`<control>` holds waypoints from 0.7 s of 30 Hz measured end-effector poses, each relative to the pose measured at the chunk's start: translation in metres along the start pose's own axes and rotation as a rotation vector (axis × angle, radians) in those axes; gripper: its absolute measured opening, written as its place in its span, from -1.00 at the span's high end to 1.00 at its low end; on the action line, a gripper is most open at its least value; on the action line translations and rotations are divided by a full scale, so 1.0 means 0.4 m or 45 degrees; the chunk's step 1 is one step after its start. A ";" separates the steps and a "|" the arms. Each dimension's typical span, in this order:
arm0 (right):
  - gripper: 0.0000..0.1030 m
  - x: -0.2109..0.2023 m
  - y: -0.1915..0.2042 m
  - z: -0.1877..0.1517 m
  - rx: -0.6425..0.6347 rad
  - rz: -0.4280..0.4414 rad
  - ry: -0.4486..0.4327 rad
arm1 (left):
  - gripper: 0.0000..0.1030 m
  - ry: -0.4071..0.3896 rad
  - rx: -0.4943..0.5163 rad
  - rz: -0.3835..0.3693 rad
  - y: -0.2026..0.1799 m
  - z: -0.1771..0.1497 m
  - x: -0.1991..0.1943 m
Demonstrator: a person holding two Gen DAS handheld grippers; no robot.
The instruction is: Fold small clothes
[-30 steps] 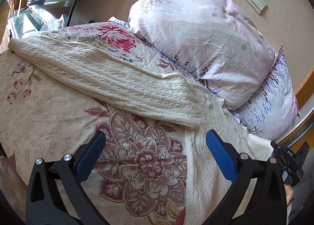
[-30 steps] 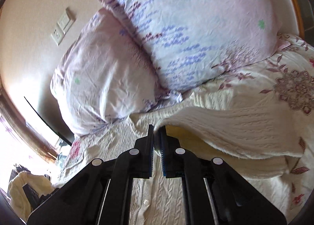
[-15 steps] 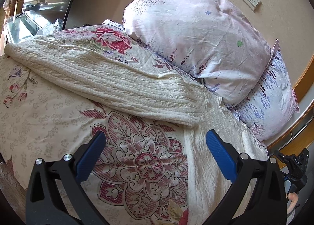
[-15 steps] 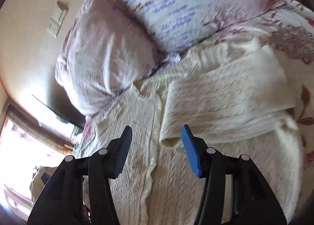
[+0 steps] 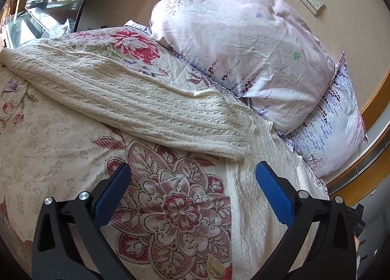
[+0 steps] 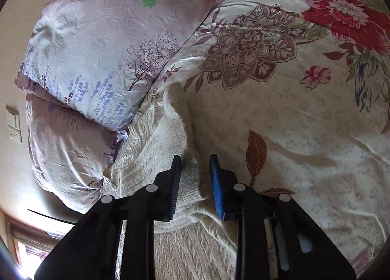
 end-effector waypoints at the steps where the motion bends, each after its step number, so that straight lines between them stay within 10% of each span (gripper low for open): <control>1: 0.63 -0.002 0.007 -0.003 -0.013 0.004 0.000 | -0.96 0.000 0.001 -0.002 -0.001 0.000 -0.001; 14: 0.88 0.013 0.072 -0.006 -0.171 0.002 -0.003 | -0.96 -0.006 -0.012 -0.016 0.010 0.006 -0.004; 21: 0.88 0.020 0.336 -0.053 -0.420 0.198 -0.057 | -0.96 -0.025 -0.040 -0.042 0.016 0.009 -0.013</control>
Point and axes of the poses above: each gripper's, at about its wrist camera, not at the fingertips, and x roughly the way its jaws point, y to its left, z to its top, the point moved 6 cm from there along x, roughly the way its jaws point, and after that the axes turned 1 degree about x, right-handed, at the moved point
